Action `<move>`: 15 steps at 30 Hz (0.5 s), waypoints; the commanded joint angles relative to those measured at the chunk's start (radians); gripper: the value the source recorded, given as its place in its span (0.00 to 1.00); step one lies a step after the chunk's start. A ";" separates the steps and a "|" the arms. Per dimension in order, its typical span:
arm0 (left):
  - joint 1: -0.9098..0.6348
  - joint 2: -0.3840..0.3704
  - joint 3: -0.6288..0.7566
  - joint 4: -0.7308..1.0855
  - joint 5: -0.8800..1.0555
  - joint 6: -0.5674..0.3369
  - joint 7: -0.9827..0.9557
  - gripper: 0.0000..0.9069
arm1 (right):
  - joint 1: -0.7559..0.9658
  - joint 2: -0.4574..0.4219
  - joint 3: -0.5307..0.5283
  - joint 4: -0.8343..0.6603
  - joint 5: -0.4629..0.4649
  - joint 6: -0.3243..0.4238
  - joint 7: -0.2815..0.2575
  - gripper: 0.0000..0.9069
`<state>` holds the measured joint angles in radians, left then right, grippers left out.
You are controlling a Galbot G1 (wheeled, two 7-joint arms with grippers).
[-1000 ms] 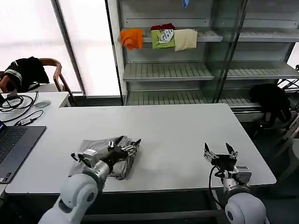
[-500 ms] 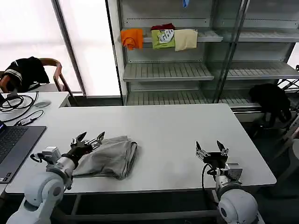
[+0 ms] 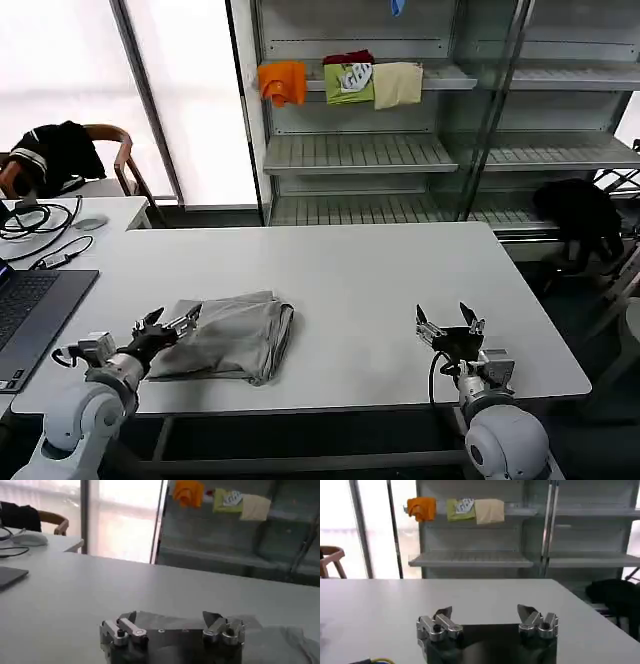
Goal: Fold and organize the clothes.
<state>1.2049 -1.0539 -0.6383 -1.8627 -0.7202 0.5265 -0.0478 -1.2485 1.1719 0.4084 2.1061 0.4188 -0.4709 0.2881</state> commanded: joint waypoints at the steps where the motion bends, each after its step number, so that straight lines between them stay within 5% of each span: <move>1: 0.022 0.004 -0.020 0.071 0.018 -0.006 0.020 1.00 | 0.006 0.003 -0.008 -0.005 -0.001 0.000 0.002 1.00; 15: 0.025 -0.019 0.008 0.086 0.039 -0.008 0.036 1.00 | 0.000 0.009 -0.012 -0.003 -0.005 0.001 0.002 1.00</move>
<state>1.2242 -1.0684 -0.6320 -1.8044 -0.6960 0.5227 -0.0183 -1.2479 1.1801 0.3974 2.1025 0.4131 -0.4720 0.2908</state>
